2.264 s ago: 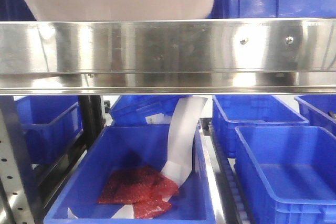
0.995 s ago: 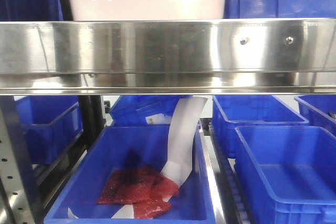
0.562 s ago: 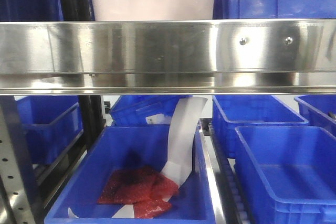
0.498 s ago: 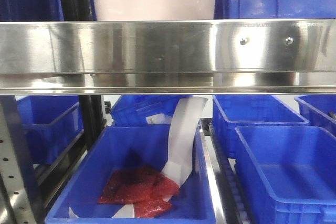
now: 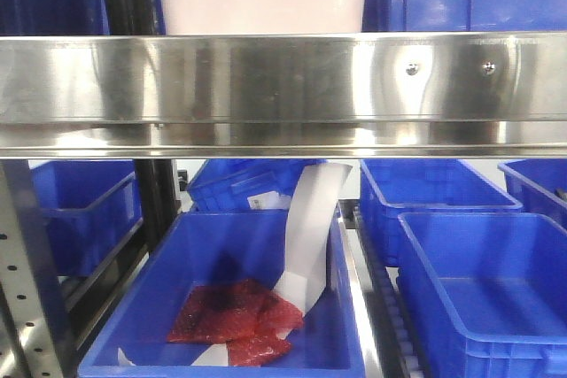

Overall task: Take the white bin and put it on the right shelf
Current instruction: 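Lower the bin onto the roller shelf and open both grippers, then withdraw both grippers down and away from the shelved bin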

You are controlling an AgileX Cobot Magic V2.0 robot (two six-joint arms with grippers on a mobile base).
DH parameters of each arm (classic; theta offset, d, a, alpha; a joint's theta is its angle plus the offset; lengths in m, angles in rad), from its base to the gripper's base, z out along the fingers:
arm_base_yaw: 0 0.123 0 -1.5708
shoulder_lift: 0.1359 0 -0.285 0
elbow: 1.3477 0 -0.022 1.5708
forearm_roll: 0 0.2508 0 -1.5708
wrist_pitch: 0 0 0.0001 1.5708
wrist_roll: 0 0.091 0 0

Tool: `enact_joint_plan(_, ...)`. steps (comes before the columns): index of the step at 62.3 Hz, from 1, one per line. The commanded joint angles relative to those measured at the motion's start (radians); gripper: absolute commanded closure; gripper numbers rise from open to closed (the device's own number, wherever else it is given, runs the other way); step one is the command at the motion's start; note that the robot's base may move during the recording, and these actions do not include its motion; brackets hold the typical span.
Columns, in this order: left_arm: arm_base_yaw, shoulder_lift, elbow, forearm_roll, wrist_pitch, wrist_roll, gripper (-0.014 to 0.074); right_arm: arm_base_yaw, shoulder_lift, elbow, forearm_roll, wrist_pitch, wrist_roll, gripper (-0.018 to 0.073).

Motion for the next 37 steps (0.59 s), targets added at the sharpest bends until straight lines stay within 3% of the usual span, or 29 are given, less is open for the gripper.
enact_joint_plan(1,-0.004,-0.132,0.095,-0.02,-0.18,-0.012,0.0714,-0.006,-0.105,0.081,-0.005,-0.146,-0.003,0.049)
enact_joint_plan(11,-0.004,-0.333,0.36,-0.018,-0.411,-0.012,0.0714,-0.006,-0.31,0.325,-0.008,-0.31,-0.003,0.049)
enact_joint_plan(19,-0.004,-0.46,0.518,0.025,-0.554,-0.01,0.0714,-0.006,-0.467,0.463,-0.008,-0.386,-0.003,0.049)
enact_joint_plan(37,-0.004,-0.694,0.751,0.009,-0.869,-0.01,0.0715,-0.006,-0.656,0.533,-0.008,-0.414,-0.003,0.049)
